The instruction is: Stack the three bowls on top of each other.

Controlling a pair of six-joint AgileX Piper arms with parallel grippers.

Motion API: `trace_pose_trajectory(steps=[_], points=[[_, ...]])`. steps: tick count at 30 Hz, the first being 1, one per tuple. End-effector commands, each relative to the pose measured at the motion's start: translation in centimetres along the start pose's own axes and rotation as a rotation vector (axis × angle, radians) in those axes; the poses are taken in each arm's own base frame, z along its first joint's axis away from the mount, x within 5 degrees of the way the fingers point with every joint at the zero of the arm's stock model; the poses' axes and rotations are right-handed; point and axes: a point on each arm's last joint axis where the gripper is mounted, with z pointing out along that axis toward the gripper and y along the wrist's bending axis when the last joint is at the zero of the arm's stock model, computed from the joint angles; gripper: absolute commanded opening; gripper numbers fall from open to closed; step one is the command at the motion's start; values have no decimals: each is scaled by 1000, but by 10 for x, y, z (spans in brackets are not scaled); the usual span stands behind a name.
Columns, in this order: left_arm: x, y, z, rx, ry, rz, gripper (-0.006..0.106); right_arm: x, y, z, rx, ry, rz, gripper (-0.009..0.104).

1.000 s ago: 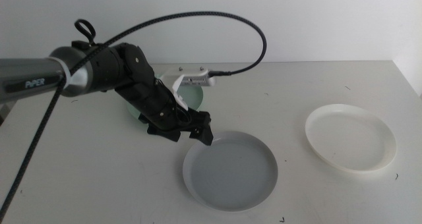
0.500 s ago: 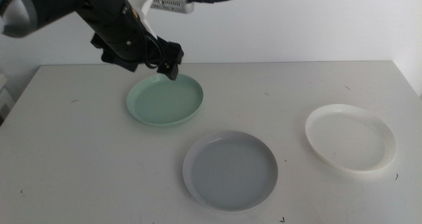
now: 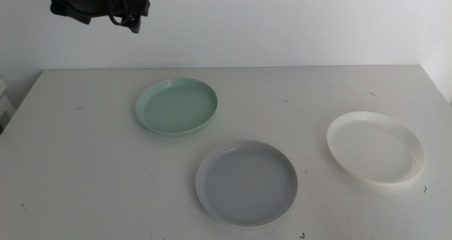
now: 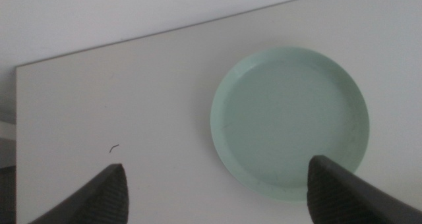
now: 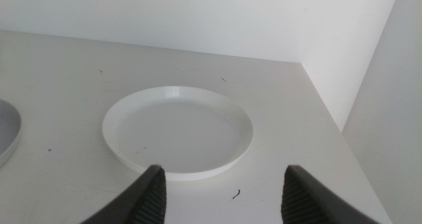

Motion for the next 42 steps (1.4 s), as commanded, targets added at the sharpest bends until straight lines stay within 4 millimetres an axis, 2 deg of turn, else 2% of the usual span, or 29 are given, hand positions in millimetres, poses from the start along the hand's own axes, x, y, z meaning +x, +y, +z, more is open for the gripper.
trace_pose_trajectory(steps=[1, 5, 9, 10, 12, 21, 25, 32, 42], points=[[-16, 15, -32, -6, -152, -48, 93, -10, -2, -3, 21, -109, -14, 45], [-22, 29, -24, 4, -165, -65, 93, -10, -2, -3, 21, -109, -14, 45], [-28, 40, -5, 39, -128, -87, 93, -10, -2, -3, 21, -109, -14, 45], [-30, 43, 8, 53, -98, -94, 93, -10, -2, -3, 21, -109, -14, 45], [-32, 44, 20, 58, -68, -94, 93, -10, -2, -3, 21, -109, -14, 45], [-33, 37, 86, 94, 47, -81, 93, -10, -2, -3, 21, -109, -14, 45], [-26, 34, 111, 107, 96, -87, 93, -10, -2, -3, 21, -109, -14, 45], [-11, 45, 152, 174, 169, -143, 93, -10, -2, -3, 21, -109, -14, 45], [7, 47, 194, 205, 221, -139, 93, -10, -2, -3, 21, -109, -14, 45]])
